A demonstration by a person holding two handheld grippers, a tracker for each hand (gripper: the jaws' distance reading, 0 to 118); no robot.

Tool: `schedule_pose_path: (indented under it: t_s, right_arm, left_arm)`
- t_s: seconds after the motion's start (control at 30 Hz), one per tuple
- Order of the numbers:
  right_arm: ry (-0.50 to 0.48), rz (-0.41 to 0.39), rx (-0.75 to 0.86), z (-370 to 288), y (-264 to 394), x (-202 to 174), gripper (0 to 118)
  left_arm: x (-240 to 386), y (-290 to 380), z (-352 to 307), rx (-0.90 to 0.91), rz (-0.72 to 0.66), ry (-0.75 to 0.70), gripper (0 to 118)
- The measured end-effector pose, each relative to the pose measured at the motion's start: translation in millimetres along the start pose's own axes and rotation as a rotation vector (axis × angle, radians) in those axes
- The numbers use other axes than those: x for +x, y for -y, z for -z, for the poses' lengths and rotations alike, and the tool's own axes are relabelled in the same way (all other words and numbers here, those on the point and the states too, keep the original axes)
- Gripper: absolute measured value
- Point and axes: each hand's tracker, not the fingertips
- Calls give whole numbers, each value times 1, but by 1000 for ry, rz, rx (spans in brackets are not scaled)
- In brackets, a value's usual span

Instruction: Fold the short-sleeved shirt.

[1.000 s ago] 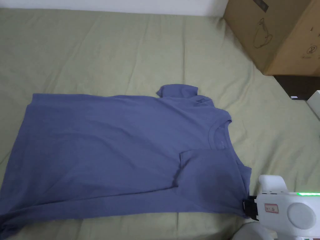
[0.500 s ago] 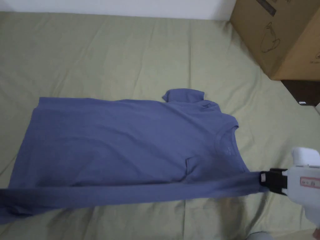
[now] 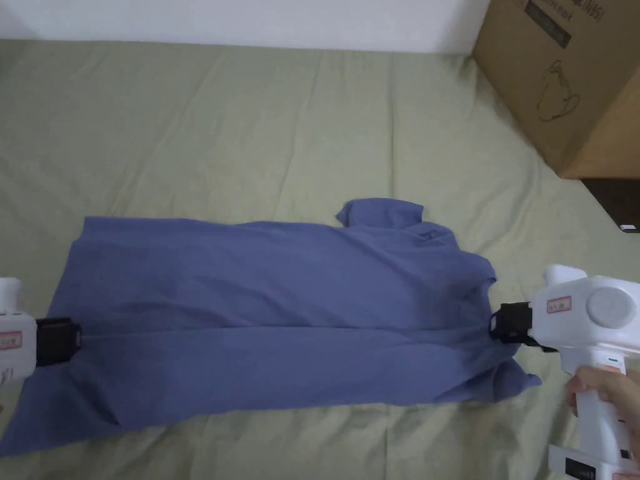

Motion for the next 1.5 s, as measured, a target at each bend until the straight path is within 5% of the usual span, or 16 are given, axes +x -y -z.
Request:
schedule_pose_path:
  t_s: [0.03, 0.2, 0.27, 0.33, 0.47, 0.6, 0.73, 0.83, 0.93, 1.0, 1.03, 1.07, 1.2, 1.27, 1.43, 1.5]
  right_arm:
    - [-2, 1, 20, -6, 4, 2, 89]
    - [-27, 24, 102, -54, 32, 10, 66]
    - [-21, 14, 125, -70, 53, 9, 17]
    - [-12, 28, 123, -78, 74, 8, 0]
    - [-58, 30, 41, -77, 114, 7, 0]
    - [-43, 58, 13, -71, 131, 6, 0]
    - [-68, 115, 9, -70, 130, 10, 0]
    - [-58, 100, 13, -72, 124, 9, 0]
    - [-57, 106, 23, -70, 114, 14, 0]
    - [-65, 107, 43, -66, 105, 18, 28]
    - [-74, 103, 37, -61, 97, 18, 69]
    - [-81, 102, 28, -55, 89, 16, 92]
    - [-76, 124, 13, -17, 64, 10, 94]
    - [-19, 68, -109, 16, 58, 3, 70]
    - [61, -67, -71, 1, 58, -22, 48]
    - [-59, -34, -92, -3, 59, -19, 12]
  left_arm:
    - [-6, 5, -10, 20, -18, 8, 99]
    - [-33, 34, -61, 44, -126, 106, 91]
    - [-42, 54, -81, 62, -156, 120, 44]
    - [-48, 74, -94, 71, -194, 132, 2]
    - [-46, 103, -98, 24, -228, 212, 0]
    - [-34, 101, -86, 26, -197, 150, 3]
    - [-25, 89, -54, -1, -247, 157, 109]
    - [-20, 88, -26, -85, -264, 92, 106]
    - [-12, 93, -28, -66, -163, -18, 82]
    - [-13, 87, -37, -65, -157, 4, 54]
    - [-13, 83, -40, -78, -141, 6, 36]
    - [-17, 78, -42, -78, -136, 39, 24]
    - [-21, 74, -41, -82, -175, 85, 12]
    - [-20, 75, -42, -82, -189, 81, 12]
    - [-15, 75, -50, -69, -188, 101, 9]
    - [-9, 70, -54, -80, -153, 106, 8]
